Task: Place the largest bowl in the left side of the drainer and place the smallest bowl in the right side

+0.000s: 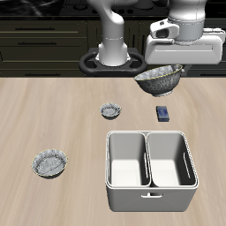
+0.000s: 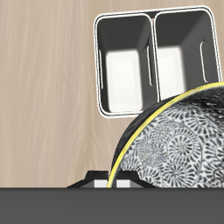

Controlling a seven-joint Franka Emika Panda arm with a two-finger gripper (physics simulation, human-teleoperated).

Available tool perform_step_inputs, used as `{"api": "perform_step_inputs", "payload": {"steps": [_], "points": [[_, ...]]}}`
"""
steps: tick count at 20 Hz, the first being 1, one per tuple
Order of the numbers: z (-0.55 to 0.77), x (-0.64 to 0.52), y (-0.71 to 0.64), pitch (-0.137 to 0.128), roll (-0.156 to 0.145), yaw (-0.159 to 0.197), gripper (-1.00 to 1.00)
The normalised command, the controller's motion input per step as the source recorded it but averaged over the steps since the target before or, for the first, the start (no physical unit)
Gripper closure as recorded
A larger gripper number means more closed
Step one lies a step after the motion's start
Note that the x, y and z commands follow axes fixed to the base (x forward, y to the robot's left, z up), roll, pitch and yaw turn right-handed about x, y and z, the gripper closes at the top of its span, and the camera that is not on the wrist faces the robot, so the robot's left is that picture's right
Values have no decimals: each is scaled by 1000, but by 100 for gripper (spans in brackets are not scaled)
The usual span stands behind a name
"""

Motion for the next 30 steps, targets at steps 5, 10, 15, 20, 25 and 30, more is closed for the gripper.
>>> {"api": "perform_step_inputs", "payload": {"steps": [5,10,15,20,25,30], "points": [[-1,279,135,15,-6,-4,100],[53,231,128,1,-10,-6,100],[100,279,73,-10,-9,22,100],[86,260,-34,3,-22,-16,100],[50,196,-83,3,-17,-17,100],[25,246,-152,9,-14,-13,100]]}}
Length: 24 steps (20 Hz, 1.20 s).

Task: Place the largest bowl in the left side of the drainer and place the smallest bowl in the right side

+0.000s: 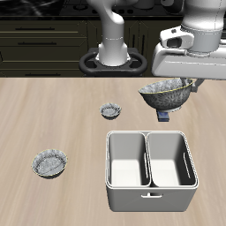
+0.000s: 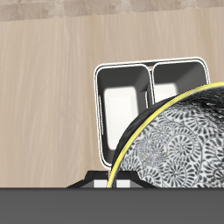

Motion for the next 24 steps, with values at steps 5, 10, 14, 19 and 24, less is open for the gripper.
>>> {"api": "perform_step_inputs", "payload": {"steps": [5,10,14,19,24], "points": [[-109,185,-22,25,-12,-14,100],[-189,71,45,24,10,-9,100],[-228,64,6,38,7,-15,100],[-168,45,64,21,11,4,100],[-77,7,45,12,15,-8,100]]}}
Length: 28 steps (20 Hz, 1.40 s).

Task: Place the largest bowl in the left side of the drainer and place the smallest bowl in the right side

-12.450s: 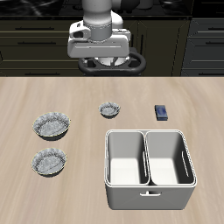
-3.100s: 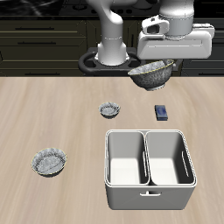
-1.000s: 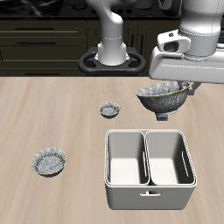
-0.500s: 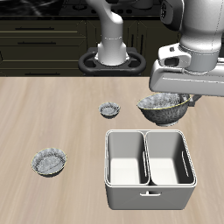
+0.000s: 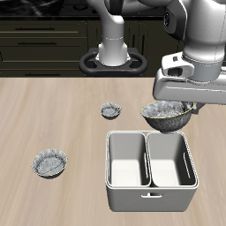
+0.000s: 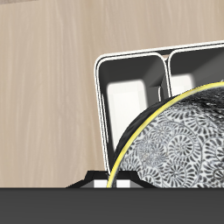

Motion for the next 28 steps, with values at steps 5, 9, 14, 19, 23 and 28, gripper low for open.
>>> {"api": "perform_step_inputs", "payload": {"steps": [5,9,14,19,23,28], "points": [[-145,10,75,28,14,-12,100],[-148,-5,84,12,19,20,100],[-43,-21,37,6,6,0,100],[23,-24,-53,8,-15,22,-100],[-68,41,-125,24,-31,-1,-100],[19,33,-155,0,-20,1,-100]]}}
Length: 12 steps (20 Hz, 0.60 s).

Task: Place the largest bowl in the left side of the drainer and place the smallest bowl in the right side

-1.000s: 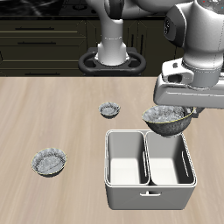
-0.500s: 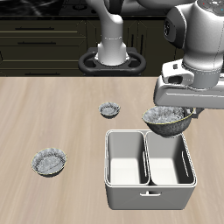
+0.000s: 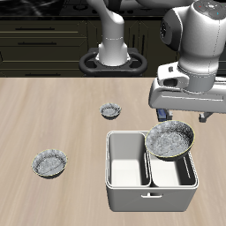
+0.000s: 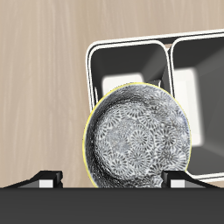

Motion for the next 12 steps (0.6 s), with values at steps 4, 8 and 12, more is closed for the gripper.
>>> {"api": "perform_step_inputs", "payload": {"steps": [4,8,12], "points": [[84,-27,-149,-16,-21,0,-100],[110,-74,-170,-15,-17,-10,-100],[53,-89,-84,-26,8,32,-100]]}}
